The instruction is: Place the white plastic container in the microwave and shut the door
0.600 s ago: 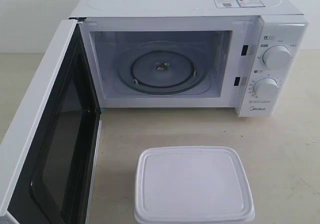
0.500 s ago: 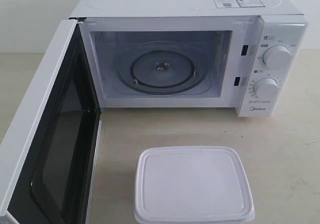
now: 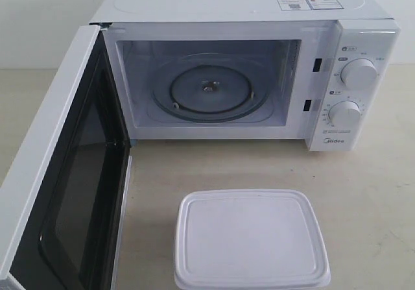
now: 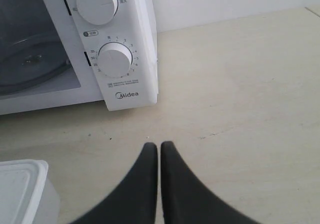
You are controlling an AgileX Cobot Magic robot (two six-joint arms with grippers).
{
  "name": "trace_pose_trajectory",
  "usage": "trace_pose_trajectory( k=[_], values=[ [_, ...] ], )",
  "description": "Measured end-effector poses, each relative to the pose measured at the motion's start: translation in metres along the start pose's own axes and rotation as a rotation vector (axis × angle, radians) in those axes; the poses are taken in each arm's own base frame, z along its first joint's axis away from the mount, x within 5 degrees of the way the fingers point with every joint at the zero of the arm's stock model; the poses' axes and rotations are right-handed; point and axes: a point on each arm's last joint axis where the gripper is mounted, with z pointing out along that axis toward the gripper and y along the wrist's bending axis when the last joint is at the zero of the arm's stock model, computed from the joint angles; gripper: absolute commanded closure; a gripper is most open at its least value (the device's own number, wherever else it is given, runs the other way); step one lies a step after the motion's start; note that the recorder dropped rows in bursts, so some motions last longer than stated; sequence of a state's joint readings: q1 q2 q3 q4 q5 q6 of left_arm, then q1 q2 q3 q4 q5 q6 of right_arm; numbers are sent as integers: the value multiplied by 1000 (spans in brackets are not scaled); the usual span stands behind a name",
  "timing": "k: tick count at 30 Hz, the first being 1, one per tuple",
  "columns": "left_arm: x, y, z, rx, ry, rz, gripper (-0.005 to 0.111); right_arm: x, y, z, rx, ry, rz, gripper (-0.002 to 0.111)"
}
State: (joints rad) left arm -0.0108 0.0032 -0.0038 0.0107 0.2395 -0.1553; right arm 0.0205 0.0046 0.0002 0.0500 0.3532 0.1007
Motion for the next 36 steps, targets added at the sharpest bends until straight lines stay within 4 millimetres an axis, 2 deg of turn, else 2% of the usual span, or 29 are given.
trace_pose_trajectory(
  k=[14, 16, 18, 21, 24, 26, 28, 30, 32, 36],
  values=[
    [0, 0, 0, 0, 0, 0, 102, 0, 0, 0, 0, 0, 0, 108],
    [0, 0, 0, 0, 0, 0, 102, -1, -1, 0, 9, -12, -57, 108],
    [0, 0, 0, 0, 0, 0, 102, -10, -1, -1, 16, -106, -159, 108],
    [0, 0, 0, 0, 0, 0, 102, -29, 3, -5, -12, -329, -117, 108],
    [0, 0, 0, 0, 0, 0, 102, -50, 5, -15, -84, -575, 88, 108],
    [0, 0, 0, 0, 0, 0, 102, -65, 4, -28, -181, -787, 309, 108],
    [0, 0, 0, 0, 0, 0, 102, -79, 4, -39, -231, -900, 381, 108],
    [0, 0, 0, 0, 0, 0, 102, -99, 8, -55, -257, -986, 368, 108],
    [0, 0, 0, 0, 0, 0, 102, -128, 15, -71, -262, -1010, 291, 108],
    [0, 0, 0, 0, 0, 0, 102, -185, 30, -84, -204, -922, 86, 108]
  ],
)
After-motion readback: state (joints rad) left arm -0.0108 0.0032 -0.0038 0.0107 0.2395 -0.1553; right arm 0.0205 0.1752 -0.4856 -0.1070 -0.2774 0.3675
